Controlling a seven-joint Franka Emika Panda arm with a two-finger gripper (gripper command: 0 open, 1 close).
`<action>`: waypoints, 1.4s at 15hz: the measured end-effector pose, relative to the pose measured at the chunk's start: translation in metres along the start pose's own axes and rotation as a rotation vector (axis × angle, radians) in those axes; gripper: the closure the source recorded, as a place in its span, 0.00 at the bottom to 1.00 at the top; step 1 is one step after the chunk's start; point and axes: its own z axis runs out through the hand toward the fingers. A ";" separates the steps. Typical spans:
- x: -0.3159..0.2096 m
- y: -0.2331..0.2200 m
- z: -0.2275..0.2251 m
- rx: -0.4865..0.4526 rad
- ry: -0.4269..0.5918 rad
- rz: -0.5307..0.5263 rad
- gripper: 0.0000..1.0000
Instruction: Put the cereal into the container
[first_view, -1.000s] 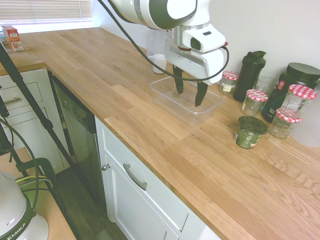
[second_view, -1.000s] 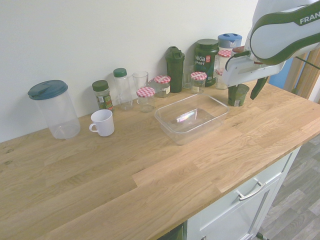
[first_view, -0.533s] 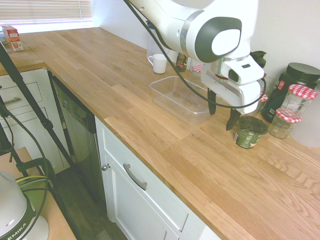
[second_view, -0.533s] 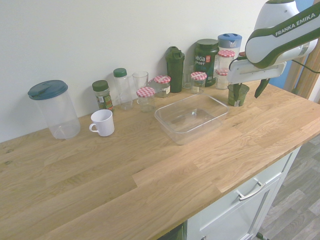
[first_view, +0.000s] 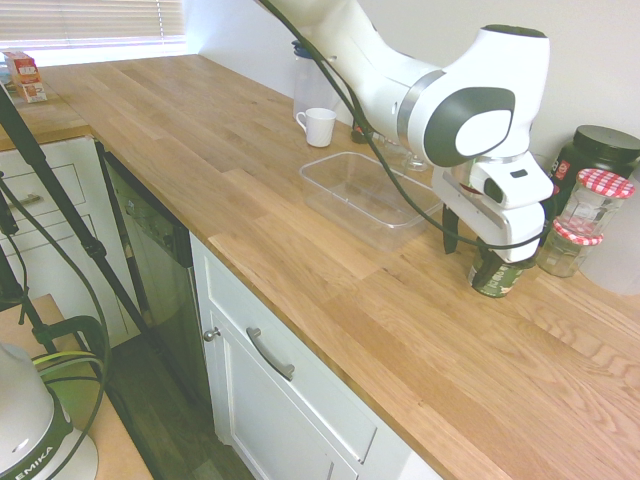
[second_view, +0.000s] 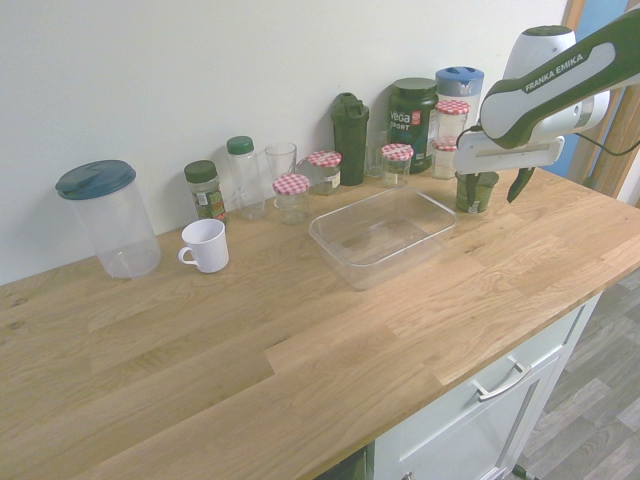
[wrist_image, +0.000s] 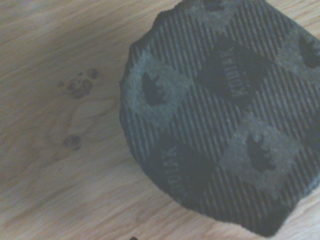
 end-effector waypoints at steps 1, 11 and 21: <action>0.002 -0.002 0.006 0.004 -0.002 0.008 0.00; 0.025 -0.019 0.024 0.093 0.011 0.101 0.00; 0.036 -0.027 0.033 0.120 0.048 0.124 1.00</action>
